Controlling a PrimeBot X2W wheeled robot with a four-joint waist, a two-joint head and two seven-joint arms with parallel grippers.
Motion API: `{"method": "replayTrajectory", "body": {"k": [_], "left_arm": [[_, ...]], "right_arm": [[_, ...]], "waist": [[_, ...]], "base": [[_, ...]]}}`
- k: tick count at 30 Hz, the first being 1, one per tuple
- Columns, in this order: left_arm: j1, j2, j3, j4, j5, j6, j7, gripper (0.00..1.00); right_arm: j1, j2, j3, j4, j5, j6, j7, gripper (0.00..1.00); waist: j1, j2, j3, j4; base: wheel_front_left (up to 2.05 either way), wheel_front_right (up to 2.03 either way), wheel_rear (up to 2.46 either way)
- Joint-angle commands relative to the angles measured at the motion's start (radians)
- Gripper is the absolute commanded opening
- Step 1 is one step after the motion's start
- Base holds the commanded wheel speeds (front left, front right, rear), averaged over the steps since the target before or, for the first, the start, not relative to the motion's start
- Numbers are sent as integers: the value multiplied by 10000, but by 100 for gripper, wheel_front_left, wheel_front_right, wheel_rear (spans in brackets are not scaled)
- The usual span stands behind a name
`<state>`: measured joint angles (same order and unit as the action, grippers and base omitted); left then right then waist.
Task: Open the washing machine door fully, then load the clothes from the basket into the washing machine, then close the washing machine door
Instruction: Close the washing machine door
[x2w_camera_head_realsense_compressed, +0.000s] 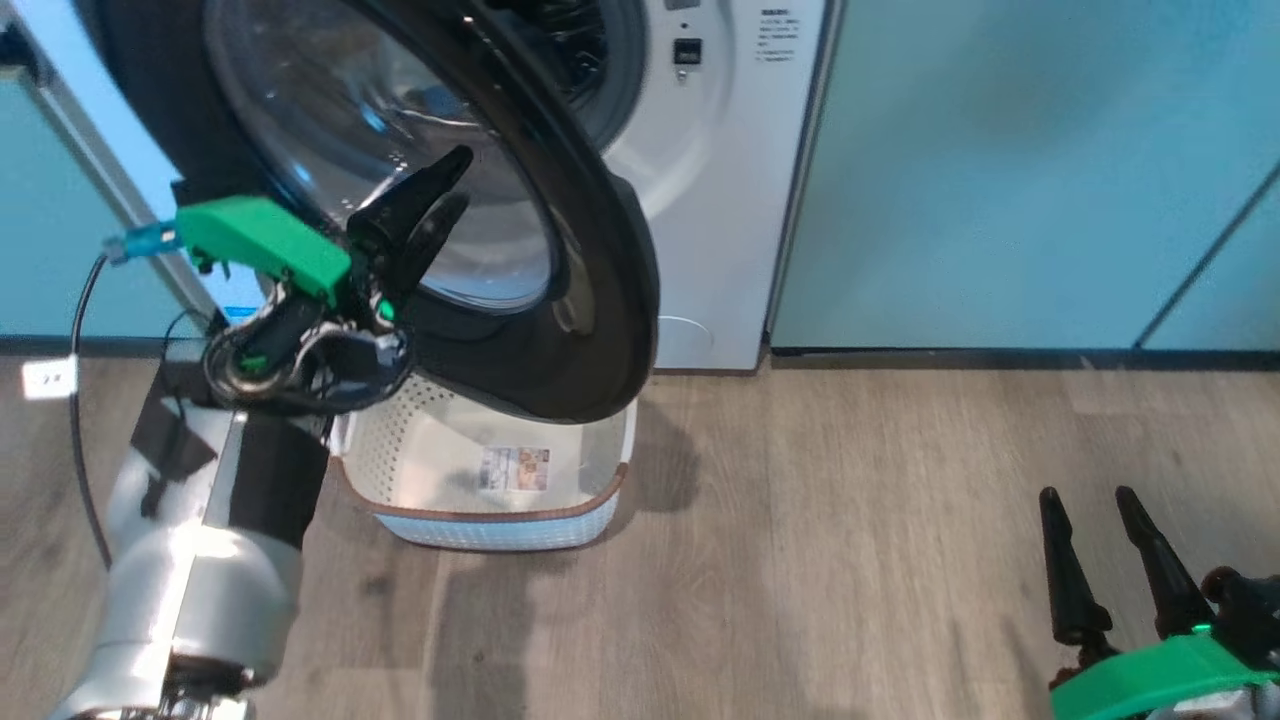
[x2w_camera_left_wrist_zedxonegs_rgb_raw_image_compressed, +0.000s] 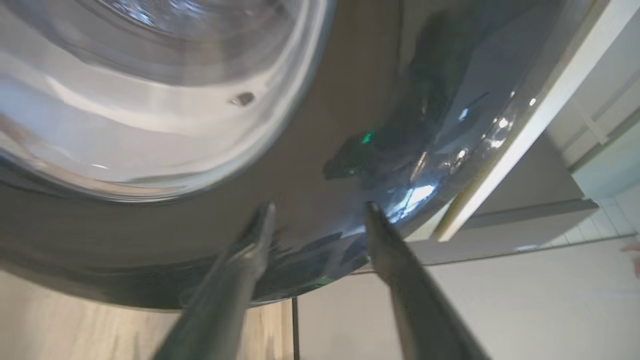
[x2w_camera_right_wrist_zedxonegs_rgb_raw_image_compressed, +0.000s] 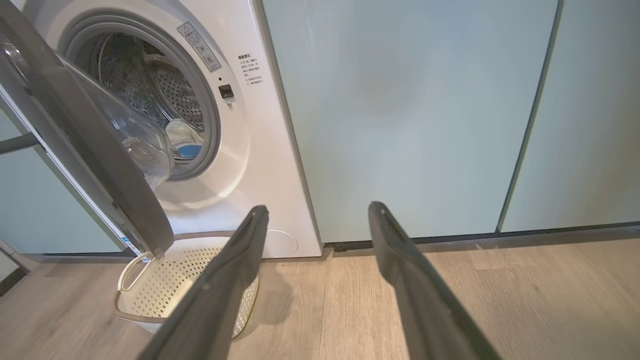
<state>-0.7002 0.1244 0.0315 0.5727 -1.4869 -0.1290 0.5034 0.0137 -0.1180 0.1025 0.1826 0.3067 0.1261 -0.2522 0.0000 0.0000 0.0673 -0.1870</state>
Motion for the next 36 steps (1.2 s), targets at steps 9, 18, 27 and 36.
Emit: {"method": "replayTrajectory", "body": {"k": [9,18,27,36], "left_arm": [[591,999,46,-572,845,-17,-1052,100],[1797,1913,-607,-1382,1888,-17,-2608,100],[2829,2974,-1729,-1870,2802,-17,-4953,100],[3608,4493,-3468,-1572,4709,-17,-7460,100]], "right_arm": [[-97,38,-35,-319,-1,46,-96,100],[68,176,-276,-461,-31,46,-96,100],[246,244,-427,-546,-60,46,-96,100],[376,269,-451,-597,-59,46,-96,100]], "waist": [[0,0,-280,732],[0,0,-506,1198],[0,0,-639,1477],[0,0,-692,1607]], "base": [[0,0,0],[0,0,0],[0,0,0],[0,0,0]]}}
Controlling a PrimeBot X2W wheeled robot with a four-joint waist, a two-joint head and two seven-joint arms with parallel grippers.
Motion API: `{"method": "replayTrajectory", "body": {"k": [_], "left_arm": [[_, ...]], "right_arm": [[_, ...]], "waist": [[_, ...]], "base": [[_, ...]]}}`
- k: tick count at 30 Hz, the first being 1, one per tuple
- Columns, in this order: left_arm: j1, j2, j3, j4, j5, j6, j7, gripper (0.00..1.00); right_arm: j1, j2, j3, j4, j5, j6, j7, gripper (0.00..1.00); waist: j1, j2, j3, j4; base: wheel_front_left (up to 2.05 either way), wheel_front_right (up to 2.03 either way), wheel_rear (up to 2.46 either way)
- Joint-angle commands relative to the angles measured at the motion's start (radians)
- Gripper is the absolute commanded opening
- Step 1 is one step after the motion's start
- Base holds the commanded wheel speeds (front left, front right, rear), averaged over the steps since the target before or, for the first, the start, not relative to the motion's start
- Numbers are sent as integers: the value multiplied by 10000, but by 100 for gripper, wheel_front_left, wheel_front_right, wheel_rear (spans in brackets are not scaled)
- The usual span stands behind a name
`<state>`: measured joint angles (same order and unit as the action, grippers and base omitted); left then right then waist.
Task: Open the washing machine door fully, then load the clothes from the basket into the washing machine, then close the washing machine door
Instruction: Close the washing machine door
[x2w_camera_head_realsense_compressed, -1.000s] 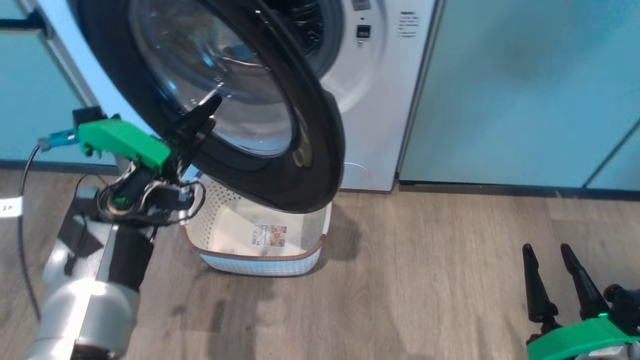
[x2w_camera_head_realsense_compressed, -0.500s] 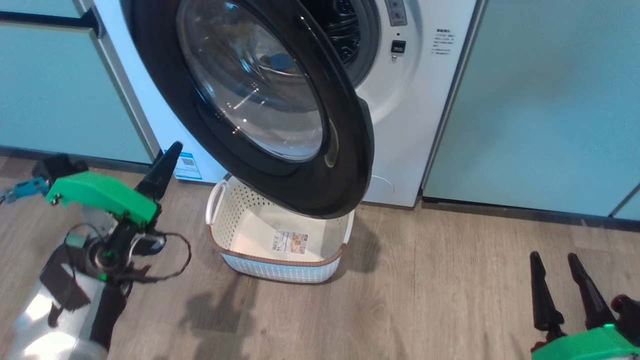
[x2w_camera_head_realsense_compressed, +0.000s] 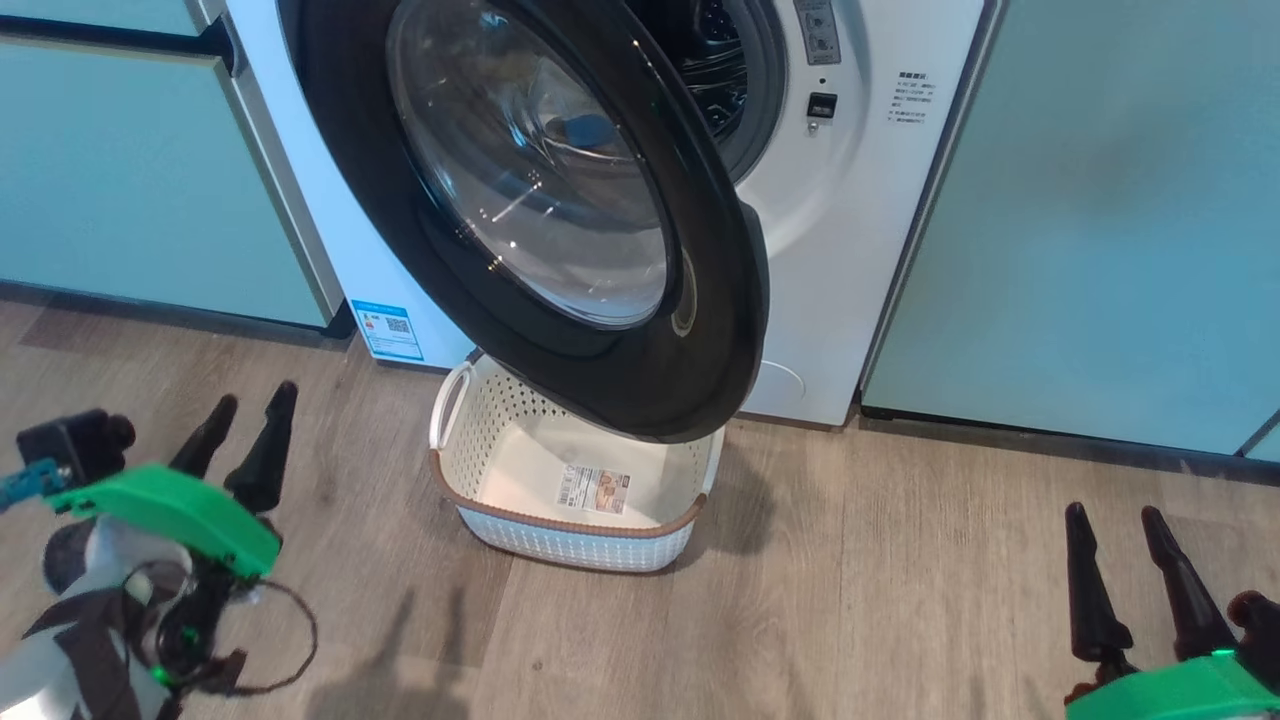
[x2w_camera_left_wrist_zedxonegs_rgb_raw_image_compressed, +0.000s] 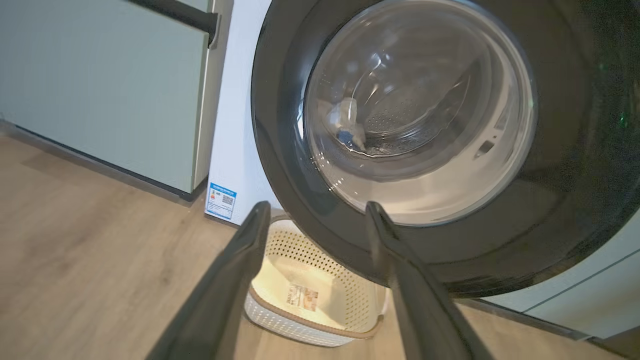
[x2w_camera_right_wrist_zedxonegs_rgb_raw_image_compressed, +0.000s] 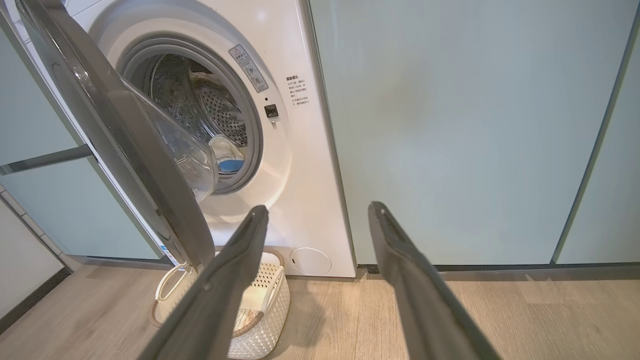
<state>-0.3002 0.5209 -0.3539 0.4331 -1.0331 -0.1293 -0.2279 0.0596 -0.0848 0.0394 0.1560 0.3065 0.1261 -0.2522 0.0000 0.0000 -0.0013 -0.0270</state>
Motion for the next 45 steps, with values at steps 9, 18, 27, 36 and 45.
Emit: {"method": "replayTrajectory", "body": {"k": [9,18,27,36,45], "left_arm": [[254,233,1260,-318,2615,-14,-334,100],[1493,-712,2551,-1013,4683,-14,-337,100],[1941,-1178,3056,-1395,5159,-14,-338,100],[1926,-1159,3133,-1524,5249,-14,-338,100],[1750,-1115,3066,-1510,5394,-14,-338,100]], "right_arm": [[-32,-36,82,-419,-44,46,-96,100],[-5,-28,85,-414,-53,46,-96,100],[16,32,85,-380,-65,46,-96,100],[33,83,56,-337,-75,46,-96,100],[33,109,20,-292,-62,46,-96,100]], "waist": [[0,0,-2,58],[0,0,28,-28],[0,0,83,-42],[0,0,88,-90],[0,0,111,-157]], "base": [[0,0,0],[0,0,0],[0,0,0],[0,0,0],[0,0,0]]}}
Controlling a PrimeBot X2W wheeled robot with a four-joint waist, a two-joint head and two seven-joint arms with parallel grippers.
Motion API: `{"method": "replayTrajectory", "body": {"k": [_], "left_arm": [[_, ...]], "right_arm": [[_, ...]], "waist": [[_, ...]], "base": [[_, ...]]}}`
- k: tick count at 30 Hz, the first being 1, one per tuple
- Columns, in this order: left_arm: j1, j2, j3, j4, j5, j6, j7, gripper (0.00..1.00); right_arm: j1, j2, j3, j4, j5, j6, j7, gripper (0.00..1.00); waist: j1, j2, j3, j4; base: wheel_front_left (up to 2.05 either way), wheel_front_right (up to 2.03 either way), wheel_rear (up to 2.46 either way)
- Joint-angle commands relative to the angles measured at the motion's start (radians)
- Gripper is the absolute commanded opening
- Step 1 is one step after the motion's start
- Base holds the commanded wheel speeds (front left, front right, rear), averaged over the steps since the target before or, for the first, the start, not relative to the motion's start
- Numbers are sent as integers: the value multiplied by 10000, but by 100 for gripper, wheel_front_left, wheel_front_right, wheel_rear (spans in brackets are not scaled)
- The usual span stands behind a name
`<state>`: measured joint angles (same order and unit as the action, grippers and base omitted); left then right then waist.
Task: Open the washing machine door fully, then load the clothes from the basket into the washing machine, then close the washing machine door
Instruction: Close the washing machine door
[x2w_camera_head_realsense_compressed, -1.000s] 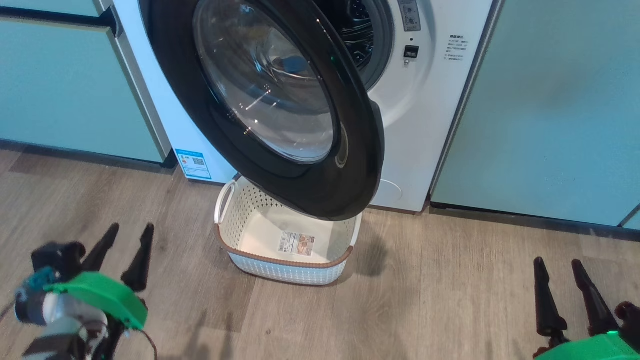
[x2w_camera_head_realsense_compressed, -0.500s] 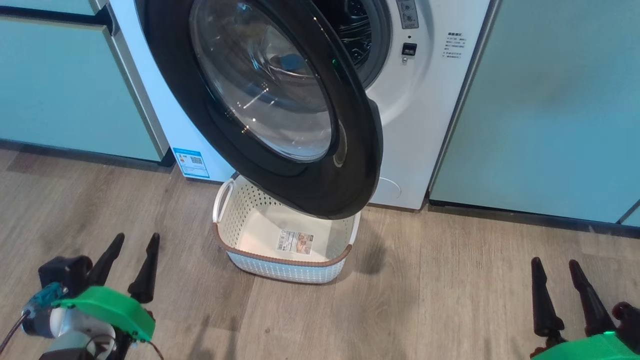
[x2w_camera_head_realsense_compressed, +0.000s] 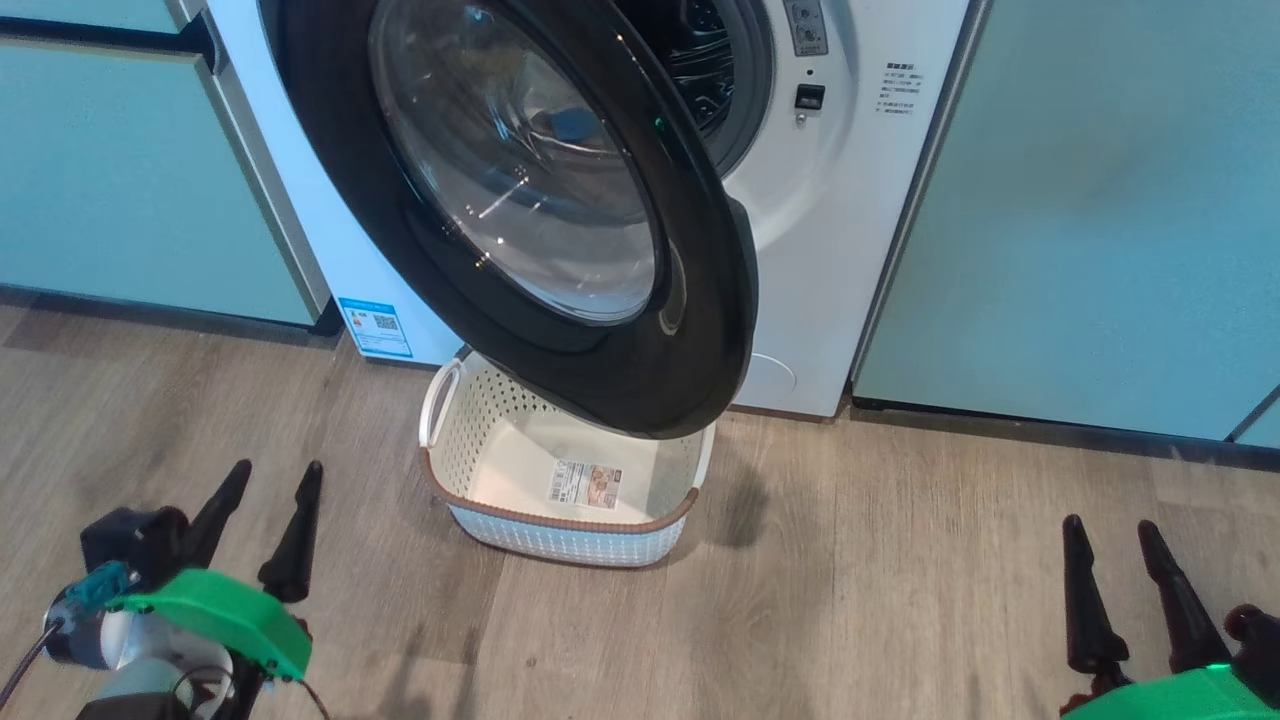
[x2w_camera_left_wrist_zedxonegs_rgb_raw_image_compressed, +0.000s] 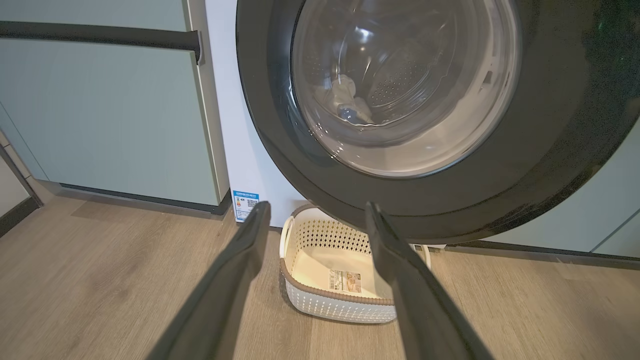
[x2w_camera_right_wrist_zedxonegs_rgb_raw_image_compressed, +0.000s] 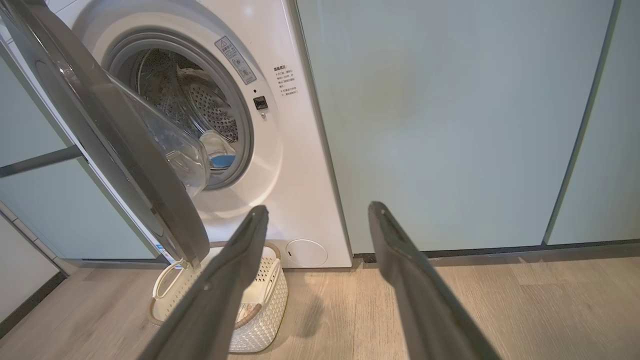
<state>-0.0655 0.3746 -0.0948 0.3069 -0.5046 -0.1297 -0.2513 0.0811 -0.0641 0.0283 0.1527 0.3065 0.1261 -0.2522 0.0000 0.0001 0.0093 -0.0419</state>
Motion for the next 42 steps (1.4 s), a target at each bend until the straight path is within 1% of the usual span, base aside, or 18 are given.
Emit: {"method": "replayTrajectory", "body": {"k": [1,3,4,5,6,7,10,13,15,18,21,28,35,37,40,41,42], "left_arm": [[-614,318,472,-233,133,-10,-104,100],[-639,242,468,-203,177,-10,-104,100],[-643,203,469,-193,196,-10,-104,100],[-644,151,461,-186,204,-10,-104,100],[-642,102,426,-176,227,-10,-104,100],[-642,76,342,-163,286,-10,-104,100],[-675,-27,236,-146,362,-10,-105,100],[-760,-175,116,-127,417,-10,-105,100],[-860,-246,14,-106,442,-10,-105,100],[-1097,-306,-198,-59,626,-10,-105,100],[-1364,-447,-335,-53,674,-10,-105,100],[-1805,-725,-676,9,836,-10,-105,100],[-2092,-973,-1110,160,873,-10,-105,100],[-2163,-998,-1231,223,856,-10,-105,100],[-2230,-1038,-1373,318,830,-10,-105,100],[-2270,-1046,-1467,374,803,-10,-105,100],[-2287,-1054,-1489,392,789,-10,-105,100]], "right_arm": [[-184,-101,119,-255,-57,46,-96,100],[-184,-91,20,-271,-19,46,-96,100],[-192,-82,-46,-305,8,46,-96,96],[-203,-74,-117,-343,57,46,-96,69],[-216,-64,-191,-386,138,46,-96,37],[-231,-60,-246,-422,234,46,-96,0],[-300,-48,-419,-497,583,46,-96,0],[-576,21,-987,-634,1693,46,-96,0],[-874,29,-1224,-805,2213,46,-96,0],[-1404,-203,-1256,-1175,2451,46,-96,0],[-2037,-511,-916,-1549,2466,46,-96,0],[-3640,-1137,719,-2225,2525,46,-96,0],[-4879,-1449,3018,-2752,2411,46,-96,0],[-5145,-1560,3778,-2770,2121,46,-96,0],[-5362,-1518,4704,-2475,2057,46,-96,0],[-5504,-1526,5397,-2240,1885,46,-96,0],[-5565,-1534,5796,-2140,1770,46,-96,0]], "waist": [[0,-1,11,-13],[0,-1,26,-24],[0,-1,39,-34],[0,-1,54,-39],[0,-1,70,-32],[0,-1,88,-14],[0,-1,124,45],[0,-1,186,167],[0,-1,243,288],[0,-1,370,552],[0,-1,474,864],[0,-1,534,1735],[0,-1,477,2633],[0,-1,462,2854],[0,-1,426,3147],[0,-1,416,3311],[0,-1,411,3388]], "base": [[0,0,0],[0,0,0],[0,0,0],[0,0,0],[0,0,0],[0,0,0],[0,0,0],[0,0,0],[0,0,0],[0,0,0],[0,0,0],[0,0,0],[0,0,0],[0,0,0],[0,0,0],[0,0,0],[0,0,0]]}}
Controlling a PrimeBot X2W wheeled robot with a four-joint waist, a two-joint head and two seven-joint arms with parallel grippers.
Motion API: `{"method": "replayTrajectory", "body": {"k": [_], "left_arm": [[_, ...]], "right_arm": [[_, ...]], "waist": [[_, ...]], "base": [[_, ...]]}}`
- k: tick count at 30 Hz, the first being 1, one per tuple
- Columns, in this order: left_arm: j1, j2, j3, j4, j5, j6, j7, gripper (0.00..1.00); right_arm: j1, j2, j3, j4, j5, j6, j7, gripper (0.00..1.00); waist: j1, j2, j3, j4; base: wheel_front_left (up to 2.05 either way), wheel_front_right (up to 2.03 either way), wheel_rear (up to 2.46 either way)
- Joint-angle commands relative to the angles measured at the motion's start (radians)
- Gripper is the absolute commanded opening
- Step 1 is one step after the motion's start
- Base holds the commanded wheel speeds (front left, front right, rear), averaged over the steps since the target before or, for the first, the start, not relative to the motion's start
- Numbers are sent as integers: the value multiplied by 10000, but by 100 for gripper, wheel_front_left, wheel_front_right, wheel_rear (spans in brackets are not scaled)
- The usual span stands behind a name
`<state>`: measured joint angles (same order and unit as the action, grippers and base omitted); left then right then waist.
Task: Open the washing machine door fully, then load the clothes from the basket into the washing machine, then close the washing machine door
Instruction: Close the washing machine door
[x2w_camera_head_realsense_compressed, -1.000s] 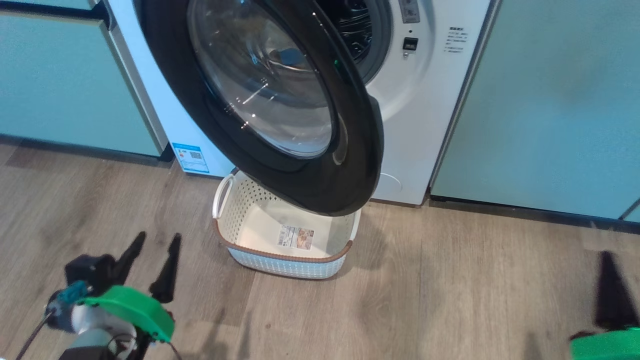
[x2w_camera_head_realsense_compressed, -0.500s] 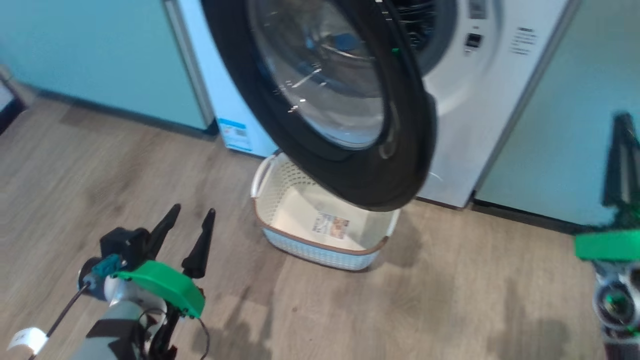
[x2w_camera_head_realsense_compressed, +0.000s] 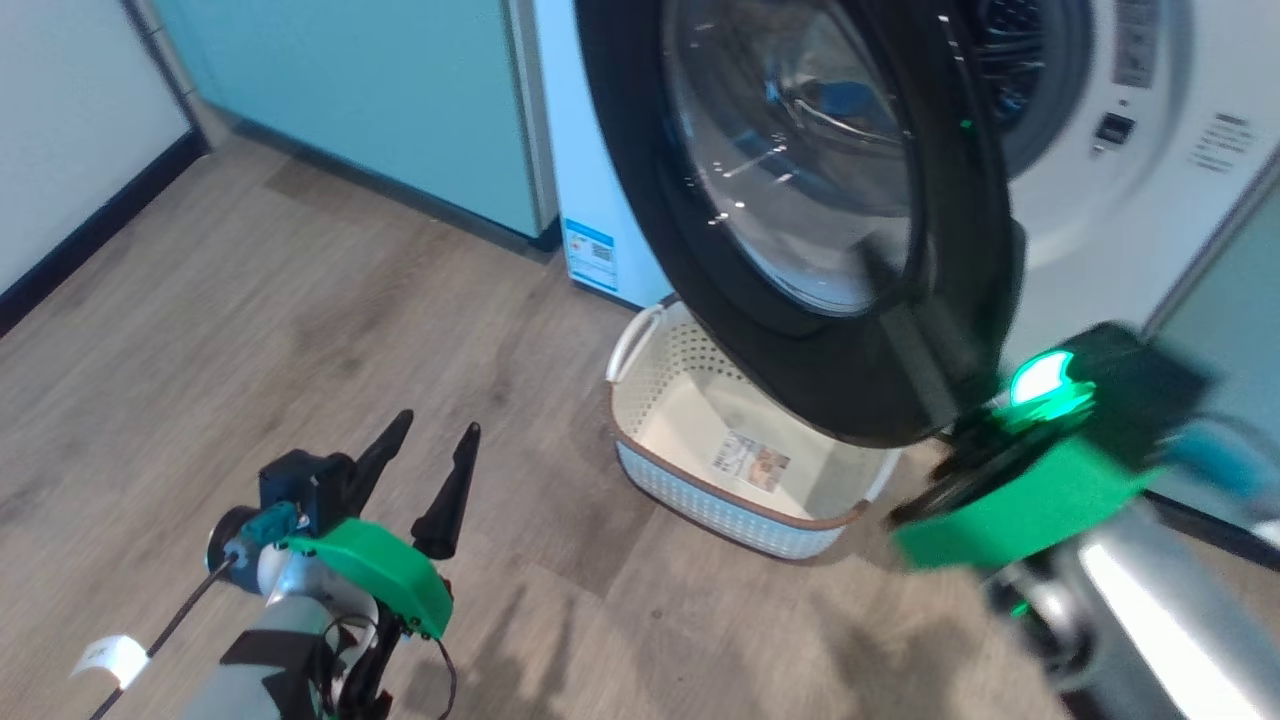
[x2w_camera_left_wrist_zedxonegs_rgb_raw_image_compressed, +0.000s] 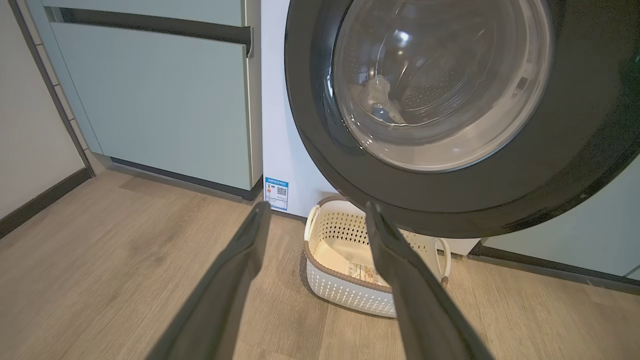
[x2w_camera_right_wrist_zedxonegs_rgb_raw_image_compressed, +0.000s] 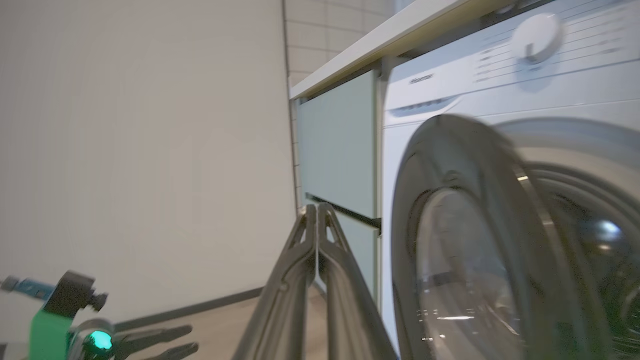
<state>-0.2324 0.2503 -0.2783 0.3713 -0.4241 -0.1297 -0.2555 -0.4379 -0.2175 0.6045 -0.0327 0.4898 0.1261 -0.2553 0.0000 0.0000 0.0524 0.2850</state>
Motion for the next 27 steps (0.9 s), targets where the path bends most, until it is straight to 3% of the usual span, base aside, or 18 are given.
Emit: {"method": "replayTrajectory", "body": {"k": [1,10,18,27], "left_arm": [[-632,181,333,-242,-31,-10,-63,100],[-638,143,415,-216,-56,-10,-63,100],[-677,98,544,-229,-39,-10,-63,100],[-803,117,576,-290,-27,-10,-63,100]], "right_arm": [[-416,17,396,-193,-166,46,-65,0],[-9,599,2029,732,-266,46,-65,0],[527,805,2511,1565,-390,46,-65,0],[466,1016,2233,2079,-473,46,-65,0]], "waist": [[0,0,-15,186],[0,0,97,432],[0,0,249,298],[0,0,540,-23]], "base": [[0,0,0],[0,0,0],[0,0,0],[0,0,0]]}}
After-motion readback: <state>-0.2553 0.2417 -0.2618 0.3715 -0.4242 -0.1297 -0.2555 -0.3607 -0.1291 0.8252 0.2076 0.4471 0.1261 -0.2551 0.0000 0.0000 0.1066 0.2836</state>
